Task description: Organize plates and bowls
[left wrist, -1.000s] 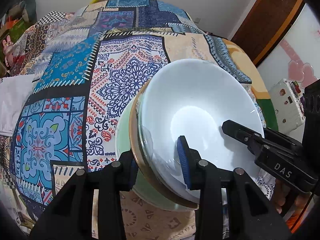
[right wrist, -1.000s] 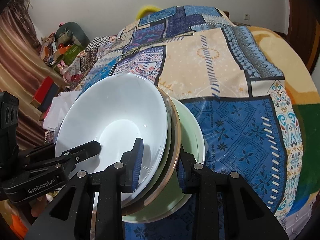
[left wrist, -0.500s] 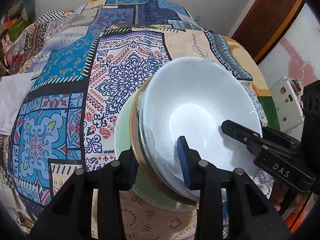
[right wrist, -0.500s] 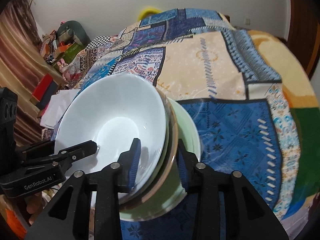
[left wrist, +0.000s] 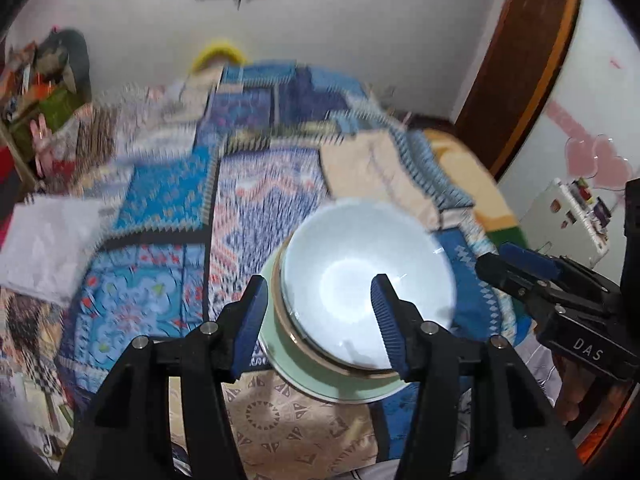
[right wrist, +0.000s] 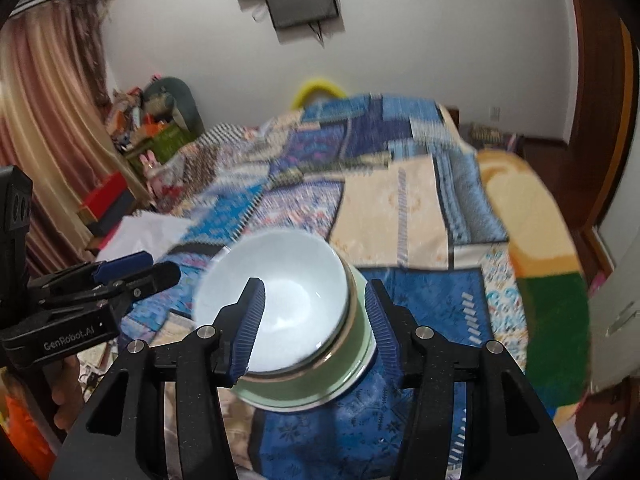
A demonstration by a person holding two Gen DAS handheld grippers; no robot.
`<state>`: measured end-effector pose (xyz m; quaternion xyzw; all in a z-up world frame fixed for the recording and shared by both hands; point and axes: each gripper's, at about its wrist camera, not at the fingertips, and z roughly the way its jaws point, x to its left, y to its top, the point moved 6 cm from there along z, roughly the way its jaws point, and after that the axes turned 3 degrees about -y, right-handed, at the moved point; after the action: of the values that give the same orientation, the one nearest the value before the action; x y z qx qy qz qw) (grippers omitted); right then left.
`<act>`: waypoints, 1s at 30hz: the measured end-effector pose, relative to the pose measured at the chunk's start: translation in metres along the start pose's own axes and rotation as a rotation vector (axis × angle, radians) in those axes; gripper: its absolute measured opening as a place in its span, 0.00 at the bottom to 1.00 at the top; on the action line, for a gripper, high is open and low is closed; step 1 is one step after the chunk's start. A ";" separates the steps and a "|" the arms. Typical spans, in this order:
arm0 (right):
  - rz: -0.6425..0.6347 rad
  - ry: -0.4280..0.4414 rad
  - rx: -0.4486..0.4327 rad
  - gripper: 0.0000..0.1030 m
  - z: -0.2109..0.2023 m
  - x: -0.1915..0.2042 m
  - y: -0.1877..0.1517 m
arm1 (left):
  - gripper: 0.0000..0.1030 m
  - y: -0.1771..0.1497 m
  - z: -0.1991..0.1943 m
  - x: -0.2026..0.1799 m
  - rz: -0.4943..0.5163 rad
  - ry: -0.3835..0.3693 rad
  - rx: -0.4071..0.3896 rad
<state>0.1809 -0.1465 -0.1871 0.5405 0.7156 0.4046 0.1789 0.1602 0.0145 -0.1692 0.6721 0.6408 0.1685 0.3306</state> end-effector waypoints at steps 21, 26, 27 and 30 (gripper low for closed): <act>-0.065 0.036 -0.356 0.84 -0.118 0.031 0.033 | 0.93 0.023 -0.178 -0.045 0.075 0.055 -0.480; -0.080 0.024 -0.396 0.94 -0.128 0.035 0.033 | 0.97 0.020 -0.191 -0.048 0.082 0.073 -0.529; -0.081 0.019 -0.405 0.96 -0.129 0.035 0.033 | 0.98 0.020 -0.191 -0.048 0.084 0.077 -0.536; -0.086 0.007 -0.424 0.99 -0.132 0.036 0.033 | 0.99 0.017 -0.194 -0.050 0.090 0.083 -0.556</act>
<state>0.0977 -0.1617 -0.0754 0.4585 0.6373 0.5400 0.3033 0.0405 0.0110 -0.0072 0.5759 0.5523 0.3799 0.4679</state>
